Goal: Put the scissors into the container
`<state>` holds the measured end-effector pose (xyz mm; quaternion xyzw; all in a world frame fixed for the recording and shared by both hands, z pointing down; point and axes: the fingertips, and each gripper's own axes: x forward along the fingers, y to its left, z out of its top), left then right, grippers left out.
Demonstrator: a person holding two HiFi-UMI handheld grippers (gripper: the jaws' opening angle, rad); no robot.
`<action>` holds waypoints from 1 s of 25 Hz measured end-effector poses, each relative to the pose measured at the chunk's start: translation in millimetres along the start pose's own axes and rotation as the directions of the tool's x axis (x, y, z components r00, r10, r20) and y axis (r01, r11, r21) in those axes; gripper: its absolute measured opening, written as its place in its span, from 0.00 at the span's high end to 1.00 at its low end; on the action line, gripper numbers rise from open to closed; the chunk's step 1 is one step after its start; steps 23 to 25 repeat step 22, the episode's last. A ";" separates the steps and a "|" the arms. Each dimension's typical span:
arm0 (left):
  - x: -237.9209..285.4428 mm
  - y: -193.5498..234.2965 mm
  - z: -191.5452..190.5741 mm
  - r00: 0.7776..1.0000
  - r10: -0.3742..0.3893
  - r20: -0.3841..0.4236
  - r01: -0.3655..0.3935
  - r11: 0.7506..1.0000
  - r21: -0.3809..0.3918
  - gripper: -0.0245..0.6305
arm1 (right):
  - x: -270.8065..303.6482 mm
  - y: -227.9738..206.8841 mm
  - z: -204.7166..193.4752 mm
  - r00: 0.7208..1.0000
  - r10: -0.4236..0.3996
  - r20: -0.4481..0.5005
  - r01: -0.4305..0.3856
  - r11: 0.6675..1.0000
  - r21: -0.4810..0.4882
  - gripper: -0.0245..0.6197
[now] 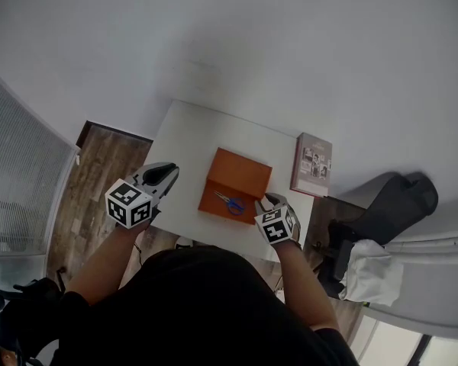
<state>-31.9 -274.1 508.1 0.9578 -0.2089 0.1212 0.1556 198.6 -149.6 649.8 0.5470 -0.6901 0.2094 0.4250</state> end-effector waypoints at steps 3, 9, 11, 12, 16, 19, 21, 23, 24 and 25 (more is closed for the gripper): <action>5.7 -3.8 3.6 1.000 -0.018 -0.003 0.018 1.000 0.011 0.89 | -16.3 -8.4 11.0 0.999 -0.021 0.042 0.019 0.999 0.028 0.76; 18.2 -7.6 7.5 0.999 -0.047 -0.008 0.047 0.999 0.022 0.89 | -41.6 -28.5 21.8 0.991 -0.071 0.117 0.063 0.996 0.071 0.76; 21.6 -9.5 9.4 0.998 -0.056 -0.009 0.057 0.998 0.026 0.89 | -49.8 -33.8 21.7 0.988 -0.083 0.133 0.070 0.993 0.099 0.76; 23.5 -10.6 10.4 0.998 -0.061 -0.010 0.061 0.998 0.028 0.89 | -53.8 -36.6 21.2 0.986 -0.088 0.140 0.072 0.991 0.114 0.76; 32.9 -14.6 13.6 0.997 -0.079 -0.015 0.080 0.996 0.037 0.89 | -67.3 -50.7 20.0 0.978 -0.111 0.178 0.080 0.982 0.173 0.76; 38.1 -17.0 15.0 0.996 -0.089 -0.018 0.090 0.995 0.042 0.89 | -75.4 -59.8 19.0 0.970 -0.125 0.209 0.079 0.973 0.216 0.77; 40.9 -18.8 16.1 0.995 -0.094 -0.020 0.094 0.995 0.043 0.89 | -80.9 -65.4 18.5 0.965 -0.133 0.228 0.076 0.967 0.242 0.77; 42.3 -19.9 16.7 0.995 -0.096 -0.021 0.097 0.994 0.044 0.89 | -83.7 -68.3 18.2 0.962 -0.138 0.237 0.075 0.964 0.255 0.77; 42.3 -19.9 16.7 0.995 -0.096 -0.021 0.097 0.994 0.044 0.89 | -83.7 -68.3 18.2 0.962 -0.138 0.237 0.075 0.964 0.255 0.77; 42.3 -19.9 16.7 0.995 -0.096 -0.021 0.097 0.994 0.044 0.89 | -83.7 -68.3 18.2 0.962 -0.138 0.237 0.075 0.964 0.255 0.77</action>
